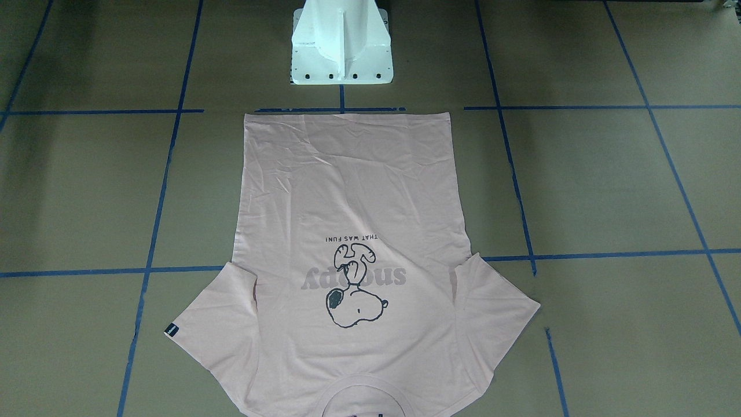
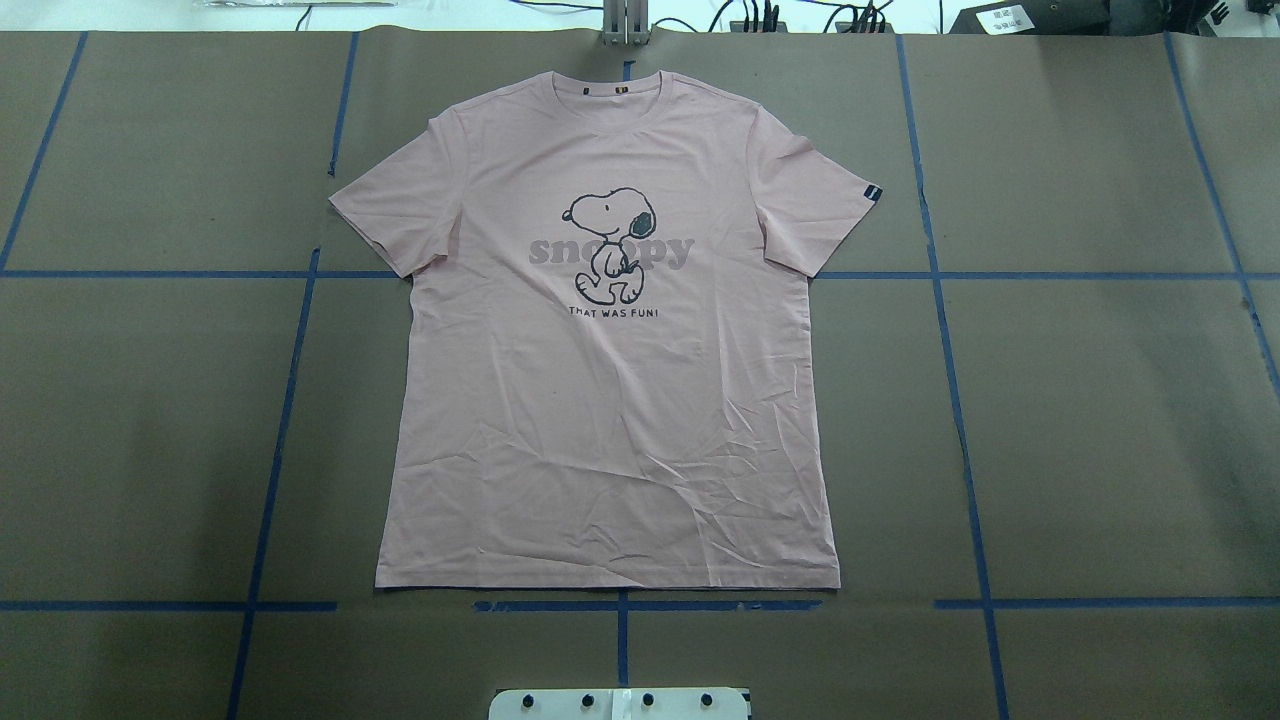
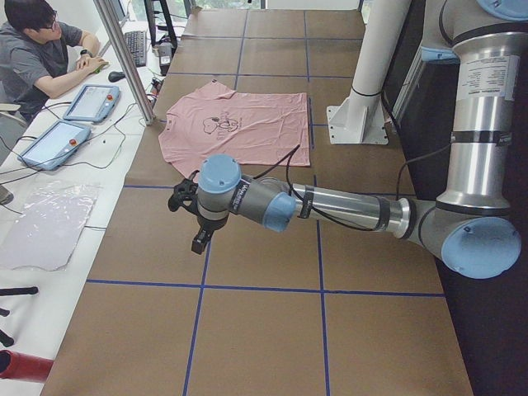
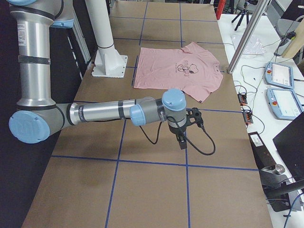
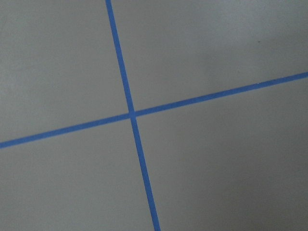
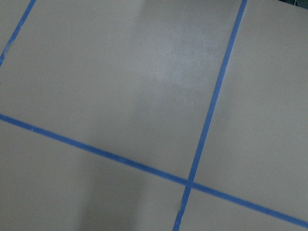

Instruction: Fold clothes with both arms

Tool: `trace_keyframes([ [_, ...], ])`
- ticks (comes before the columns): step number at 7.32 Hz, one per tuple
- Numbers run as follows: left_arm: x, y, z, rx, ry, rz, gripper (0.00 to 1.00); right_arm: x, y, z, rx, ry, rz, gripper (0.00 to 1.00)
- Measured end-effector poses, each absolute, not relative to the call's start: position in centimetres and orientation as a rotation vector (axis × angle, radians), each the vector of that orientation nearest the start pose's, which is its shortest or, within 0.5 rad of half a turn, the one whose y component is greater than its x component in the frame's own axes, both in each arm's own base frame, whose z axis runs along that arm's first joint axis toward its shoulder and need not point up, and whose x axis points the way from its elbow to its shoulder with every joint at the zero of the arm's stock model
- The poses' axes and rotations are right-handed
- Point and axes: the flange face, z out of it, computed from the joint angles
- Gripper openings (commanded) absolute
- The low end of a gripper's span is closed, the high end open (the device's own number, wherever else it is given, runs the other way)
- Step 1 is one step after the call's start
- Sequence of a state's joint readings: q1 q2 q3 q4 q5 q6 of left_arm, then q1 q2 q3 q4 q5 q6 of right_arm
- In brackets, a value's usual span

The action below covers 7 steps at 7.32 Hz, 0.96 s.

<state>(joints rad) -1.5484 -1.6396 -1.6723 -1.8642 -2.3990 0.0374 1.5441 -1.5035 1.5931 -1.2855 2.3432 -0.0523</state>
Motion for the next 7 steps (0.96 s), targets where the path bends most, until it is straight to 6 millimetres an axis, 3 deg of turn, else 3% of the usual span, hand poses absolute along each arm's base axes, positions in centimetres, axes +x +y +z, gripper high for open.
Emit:
trace_keyframes([
  [2, -4.5, -59.6, 49.5, 0.597, 0.787, 0.312, 1.00, 4.3, -59.3, 58.8, 0.440, -0.773, -0.223, 1.00],
  [3, -4.1, -62.5, 47.6, 0.676, 0.778, 0.340, 1.00, 3.1, -61.5, 57.5, 0.446, -0.793, -0.196, 1.00],
  [4, -2.9, -64.7, 46.4, 0.705, 0.791, 0.341, 1.00, 0.2, -63.5, 54.8, 0.432, -0.827, -0.152, 1.00],
  [5, -0.9, -65.9, 45.3, 0.715, 0.818, 0.334, 1.00, -4.3, -65.5, 51.3, 0.403, -0.864, -0.099, 1.00],
  [7, 1.8, -66.1, 44.1, 0.735, 0.868, 0.311, 1.00, -15.6, -68.3, 44.8, 0.366, -0.853, 0.022, 0.97],
])
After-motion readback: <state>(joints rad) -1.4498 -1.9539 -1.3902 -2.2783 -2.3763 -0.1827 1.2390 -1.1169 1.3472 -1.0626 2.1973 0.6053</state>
